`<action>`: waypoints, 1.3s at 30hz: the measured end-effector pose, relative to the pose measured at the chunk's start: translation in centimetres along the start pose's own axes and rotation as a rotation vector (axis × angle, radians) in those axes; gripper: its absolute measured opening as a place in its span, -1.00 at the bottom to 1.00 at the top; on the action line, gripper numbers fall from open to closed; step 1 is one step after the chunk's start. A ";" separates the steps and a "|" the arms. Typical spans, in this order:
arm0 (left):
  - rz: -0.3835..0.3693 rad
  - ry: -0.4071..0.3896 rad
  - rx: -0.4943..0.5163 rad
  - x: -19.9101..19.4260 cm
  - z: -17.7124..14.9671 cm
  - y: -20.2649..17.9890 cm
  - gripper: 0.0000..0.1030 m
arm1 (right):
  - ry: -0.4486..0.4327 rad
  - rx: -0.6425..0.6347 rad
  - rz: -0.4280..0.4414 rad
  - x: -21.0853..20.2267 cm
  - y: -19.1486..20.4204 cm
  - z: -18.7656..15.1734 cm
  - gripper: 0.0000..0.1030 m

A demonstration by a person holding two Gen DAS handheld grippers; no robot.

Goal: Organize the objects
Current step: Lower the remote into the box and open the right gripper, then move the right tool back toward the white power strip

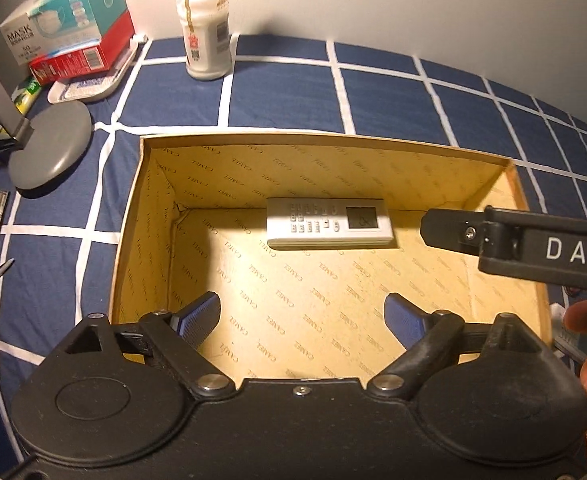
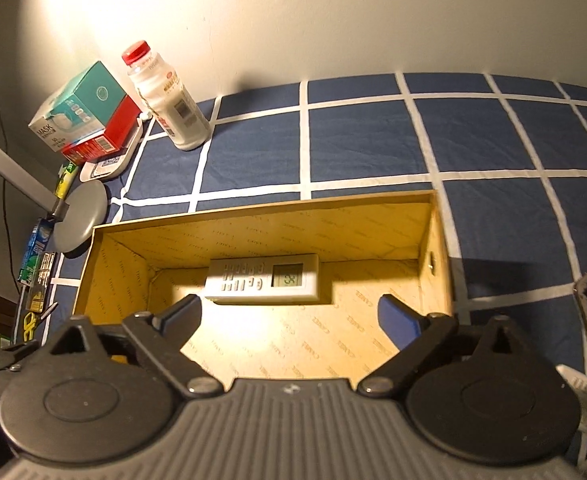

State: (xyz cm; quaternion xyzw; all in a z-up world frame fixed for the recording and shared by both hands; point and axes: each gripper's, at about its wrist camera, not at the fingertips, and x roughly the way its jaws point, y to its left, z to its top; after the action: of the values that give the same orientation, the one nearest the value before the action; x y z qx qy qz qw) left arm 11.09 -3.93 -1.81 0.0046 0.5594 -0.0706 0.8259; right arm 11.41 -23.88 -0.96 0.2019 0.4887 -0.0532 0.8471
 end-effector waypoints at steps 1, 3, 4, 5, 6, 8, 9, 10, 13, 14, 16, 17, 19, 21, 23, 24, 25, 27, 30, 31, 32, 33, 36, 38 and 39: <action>0.005 -0.006 0.004 -0.4 -0.3 -0.2 0.80 | -0.006 -0.001 -0.003 -0.5 -0.1 -0.2 0.87; 0.017 -0.021 0.012 -1.1 -0.8 -0.6 0.84 | -0.018 0.003 -0.004 -1.6 -0.3 -0.8 0.93; 0.017 -0.026 0.012 -1.5 -1.1 -0.8 0.84 | -0.025 0.009 -0.009 -2.1 -0.5 -1.0 0.97; 0.013 -0.028 0.011 -1.8 -1.4 -1.0 0.84 | -0.032 0.018 -0.010 -2.6 -0.7 -1.4 1.00; 0.006 -0.028 0.013 -2.1 -1.7 -1.3 0.84 | -0.038 0.026 -0.008 -3.1 -0.9 -1.7 1.00; -0.002 -0.036 0.031 -2.7 -2.4 -2.0 0.84 | -0.046 0.032 -0.010 -4.2 -1.3 -2.5 1.00; 0.000 -0.039 0.040 -3.0 -2.7 -2.4 0.84 | -0.051 0.033 -0.011 -4.7 -1.5 -2.8 1.00; 0.001 -0.042 0.047 -3.3 -3.0 -2.7 0.85 | -0.056 0.038 -0.014 -5.2 -1.7 -3.2 1.00; -0.008 -0.048 0.057 -4.0 -3.9 -3.6 0.89 | -0.073 0.062 -0.027 -6.7 -2.6 -4.3 1.00; -0.009 -0.048 0.061 -4.3 -4.2 -3.9 0.89 | -0.078 0.071 -0.033 -7.1 -2.9 -4.6 1.00; -0.011 -0.051 0.078 -4.7 -4.7 -4.6 0.89 | -0.089 0.091 -0.044 -8.1 -3.6 -5.2 1.00; -0.012 -0.052 0.088 -4.9 -4.9 -5.0 0.89 | -0.093 0.100 -0.047 -8.5 -3.9 -5.4 1.00; -0.020 -0.051 0.104 -5.1 -5.3 -5.8 0.90 | -0.103 0.117 -0.061 -9.4 -4.6 -6.0 1.00; -0.027 -0.052 0.119 -5.3 -5.6 -6.6 0.92 | -0.109 0.131 -0.076 -10.2 -5.3 -6.5 1.00; -0.031 -0.054 0.128 -5.5 -5.9 -7.4 1.00 | -0.114 0.144 -0.089 -10.9 -6.1 -6.9 1.00; -0.034 -0.056 0.134 -5.7 -6.0 -7.9 1.00 | -0.118 0.153 -0.095 -11.3 -6.6 -7.2 1.00; -0.039 -0.055 0.142 -5.8 -6.1 -8.4 1.00 | -0.120 0.162 -0.103 -11.7 -7.1 -7.4 1.00; -0.048 -0.055 0.159 -6.0 -6.3 -9.4 1.00 | -0.122 0.182 -0.117 -12.2 -8.0 -7.8 1.00; -0.058 -0.056 0.186 -6.1 -6.5 -11.2 1.00 | -0.126 0.207 -0.130 -13.0 -9.6 -8.5 1.00; -0.060 -0.055 0.196 -6.1 -6.6 -11.8 1.00 | -0.128 0.216 -0.132 -13.3 -10.2 -8.7 1.00; -0.065 -0.055 0.206 -6.1 -6.7 -12.5 1.00 | -0.128 0.228 -0.137 -13.5 -10.8 -8.9 1.00; -0.072 -0.055 0.217 -6.1 -6.8 -13.3 1.00 | -0.129 0.238 -0.144 -13.8 -11.6 -9.2 1.00; -0.086 -0.045 0.249 -5.9 -7.2 -15.8 1.00 | -0.132 0.272 -0.164 -14.5 -14.0 -9.8 1.00; -0.095 -0.040 0.272 -5.7 -7.5 -17.7 1.00 | -0.137 0.297 -0.182 -15.0 -15.8 -10.3 1.00; -0.098 -0.035 0.284 -5.6 -7.6 -18.6 1.00 | -0.137 0.311 -0.194 -15.3 -16.8 -10.5 1.00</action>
State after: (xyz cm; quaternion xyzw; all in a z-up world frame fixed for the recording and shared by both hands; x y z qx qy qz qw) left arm -0.26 -21.07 1.80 0.0930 0.5287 -0.1892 0.8222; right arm -9.77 -36.69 2.50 0.2781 0.4332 -0.2232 0.8277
